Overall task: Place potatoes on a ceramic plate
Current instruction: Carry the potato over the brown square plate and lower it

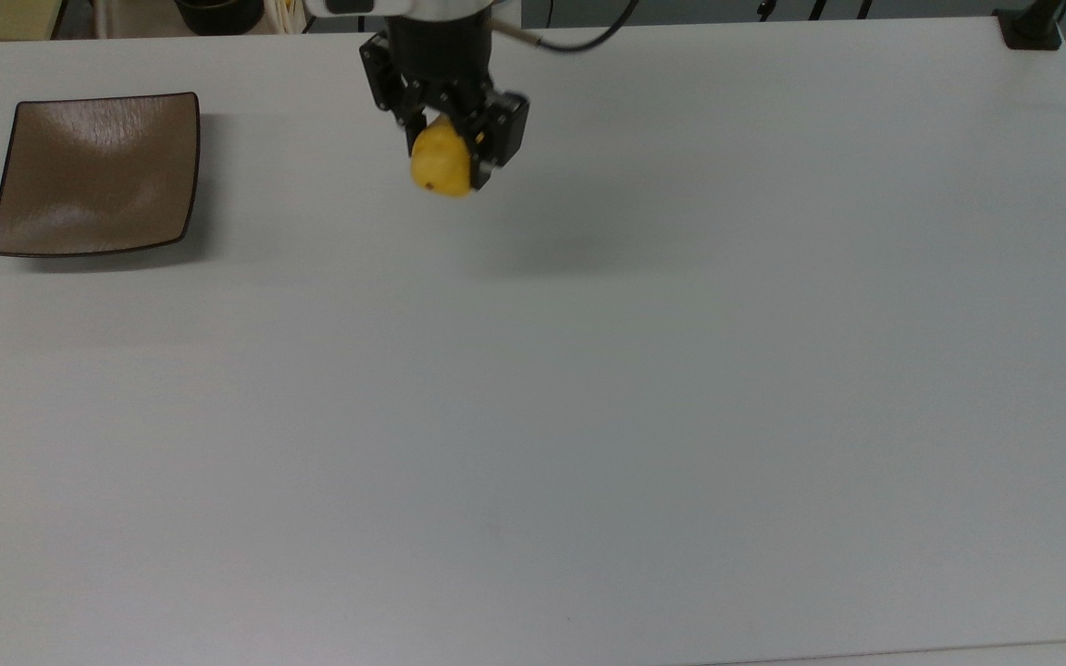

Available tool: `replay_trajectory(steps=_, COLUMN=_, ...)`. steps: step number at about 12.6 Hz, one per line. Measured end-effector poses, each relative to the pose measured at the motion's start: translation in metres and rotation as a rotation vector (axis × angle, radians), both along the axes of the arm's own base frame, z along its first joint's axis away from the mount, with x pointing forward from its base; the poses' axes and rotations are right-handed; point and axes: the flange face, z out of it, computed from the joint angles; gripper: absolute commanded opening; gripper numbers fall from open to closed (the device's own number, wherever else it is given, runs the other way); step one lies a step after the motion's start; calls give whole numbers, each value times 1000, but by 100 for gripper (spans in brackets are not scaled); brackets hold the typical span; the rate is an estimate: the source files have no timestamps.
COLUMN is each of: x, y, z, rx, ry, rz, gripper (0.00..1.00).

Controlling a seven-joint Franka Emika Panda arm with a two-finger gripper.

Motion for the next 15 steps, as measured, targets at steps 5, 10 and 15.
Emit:
replay_trajectory(steps=5, x=-38, y=-20, z=7, rx=6, ry=51, rz=475, gripper=0)
replay_trajectory(steps=10, x=-46, y=-97, z=14, rx=-24, ry=39, rz=598, gripper=1)
replay_trajectory(steps=15, x=-56, y=-204, z=3, rx=-48, ry=57, rz=686, gripper=0)
